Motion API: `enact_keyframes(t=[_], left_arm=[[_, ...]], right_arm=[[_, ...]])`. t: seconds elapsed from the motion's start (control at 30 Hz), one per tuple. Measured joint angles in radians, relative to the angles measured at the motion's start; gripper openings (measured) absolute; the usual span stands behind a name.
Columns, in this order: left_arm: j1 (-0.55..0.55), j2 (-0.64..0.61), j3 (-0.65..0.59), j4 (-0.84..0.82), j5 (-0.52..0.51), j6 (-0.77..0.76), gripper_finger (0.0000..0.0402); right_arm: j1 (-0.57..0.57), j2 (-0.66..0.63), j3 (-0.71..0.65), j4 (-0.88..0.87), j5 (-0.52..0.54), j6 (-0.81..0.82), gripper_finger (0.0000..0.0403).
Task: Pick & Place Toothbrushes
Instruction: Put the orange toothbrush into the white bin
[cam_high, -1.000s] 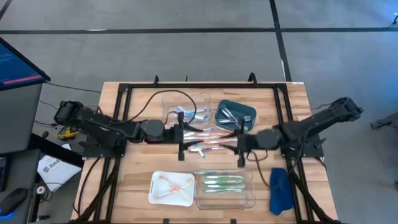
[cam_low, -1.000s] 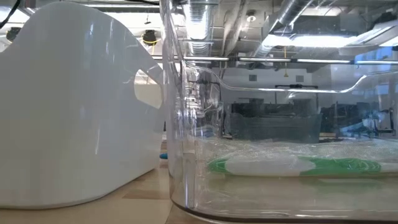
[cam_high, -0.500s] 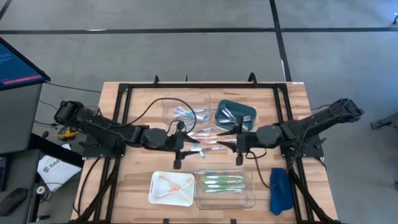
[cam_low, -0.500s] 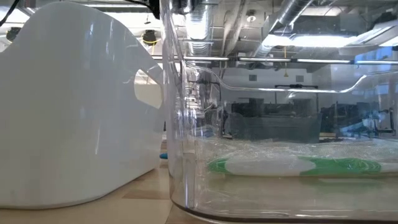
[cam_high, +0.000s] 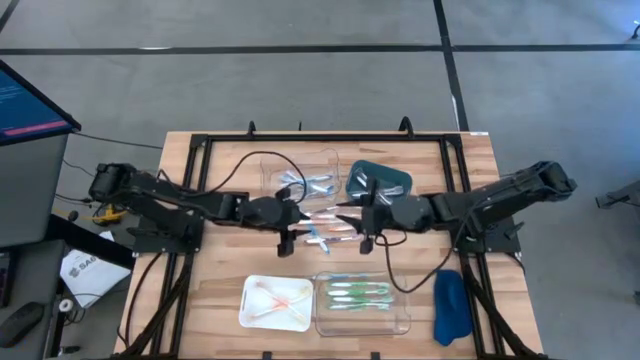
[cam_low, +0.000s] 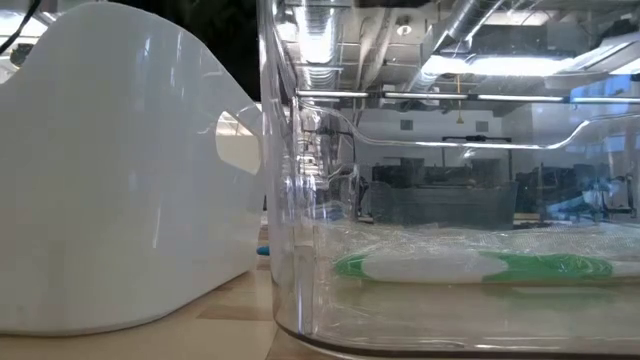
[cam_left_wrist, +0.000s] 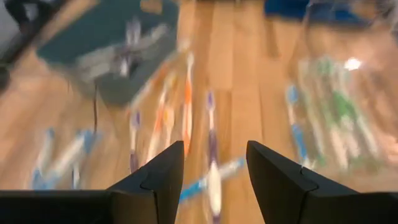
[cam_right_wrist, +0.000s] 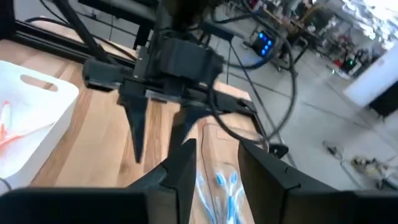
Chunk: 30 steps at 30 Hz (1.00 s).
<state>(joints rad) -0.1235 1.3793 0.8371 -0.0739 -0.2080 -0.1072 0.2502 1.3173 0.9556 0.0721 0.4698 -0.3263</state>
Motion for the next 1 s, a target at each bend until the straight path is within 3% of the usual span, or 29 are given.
enact_keyframes(t=[0.17, 0.27, 0.5, 0.67, 1.0], left_arm=[[0.044, 0.066, 0.000, -0.035, 0.131, -0.027, 0.0161], [0.067, 0.135, 0.002, -0.030, 0.155, -0.018, 0.0148], [0.092, 0.244, 0.002, -0.052, 0.120, 0.058, 0.0121], [0.091, 0.259, 0.003, -0.051, 0.036, 0.109, 0.0114], [0.092, 0.264, 0.003, -0.045, 0.006, 0.111, 0.0113]], right_arm=[[-0.049, 0.000, 0.000, -0.038, 0.000, 0.068, 0.0113], [-0.065, -0.001, 0.000, -0.045, 0.000, 0.088, 0.0113], [-0.067, 0.000, 0.000, -0.064, -0.001, 0.092, 0.0113], [-0.067, 0.000, 0.000, -0.066, -0.001, 0.092, 0.0113], [-0.067, -0.001, 0.000, -0.082, -0.001, 0.092, 0.0113]])
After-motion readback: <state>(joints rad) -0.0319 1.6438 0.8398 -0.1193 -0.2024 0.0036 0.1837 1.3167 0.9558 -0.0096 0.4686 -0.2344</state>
